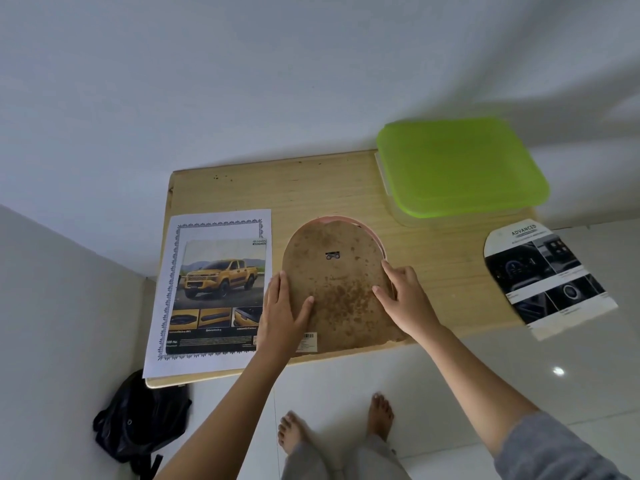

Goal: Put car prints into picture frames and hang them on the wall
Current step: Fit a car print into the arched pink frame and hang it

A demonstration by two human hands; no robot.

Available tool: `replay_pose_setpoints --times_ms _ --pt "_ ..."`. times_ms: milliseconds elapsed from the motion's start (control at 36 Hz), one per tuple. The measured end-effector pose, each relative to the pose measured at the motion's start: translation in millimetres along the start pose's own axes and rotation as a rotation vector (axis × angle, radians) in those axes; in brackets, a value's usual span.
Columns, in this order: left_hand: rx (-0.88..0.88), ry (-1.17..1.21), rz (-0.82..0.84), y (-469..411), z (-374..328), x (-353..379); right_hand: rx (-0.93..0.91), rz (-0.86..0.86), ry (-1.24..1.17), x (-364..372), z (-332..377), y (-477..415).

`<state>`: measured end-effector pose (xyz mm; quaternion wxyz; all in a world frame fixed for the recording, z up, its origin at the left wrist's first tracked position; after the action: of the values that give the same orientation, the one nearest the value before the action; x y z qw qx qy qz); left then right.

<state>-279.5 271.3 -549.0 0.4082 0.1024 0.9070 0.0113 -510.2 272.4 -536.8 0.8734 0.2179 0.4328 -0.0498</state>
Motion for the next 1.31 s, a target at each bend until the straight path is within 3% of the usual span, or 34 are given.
replay_pose_setpoints --times_ms 222,389,583,833,1306 --pt "-0.001 -0.021 -0.008 0.8 0.1 1.6 -0.02 -0.007 -0.11 1.2 -5.6 1.1" --pt "-0.035 0.055 -0.102 3.2 -5.0 1.6 -0.045 -0.051 -0.199 0.6 -11.6 5.3" --pt "-0.031 0.1 -0.102 5.2 -2.4 4.6 -0.004 0.034 -0.281 -3.2 -18.6 0.0" --pt "-0.032 -0.001 -0.067 4.7 -1.4 10.2 -0.015 0.1 -0.218 -4.1 -18.2 0.9" --pt "-0.029 -0.114 -0.026 4.1 -4.0 12.6 -0.035 0.061 -0.045 2.9 -5.6 4.4"
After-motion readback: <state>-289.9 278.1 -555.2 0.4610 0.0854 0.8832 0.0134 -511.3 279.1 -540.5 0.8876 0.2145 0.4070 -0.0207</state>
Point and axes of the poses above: each hand's wrist, its own y-axis away from the middle knuckle, its own x-axis out of the palm, z = x × y, the point moved 1 cm from there along -y, towards the middle knuckle, and after that the axes turned 13 degrees about x, right-handed, at the moved point
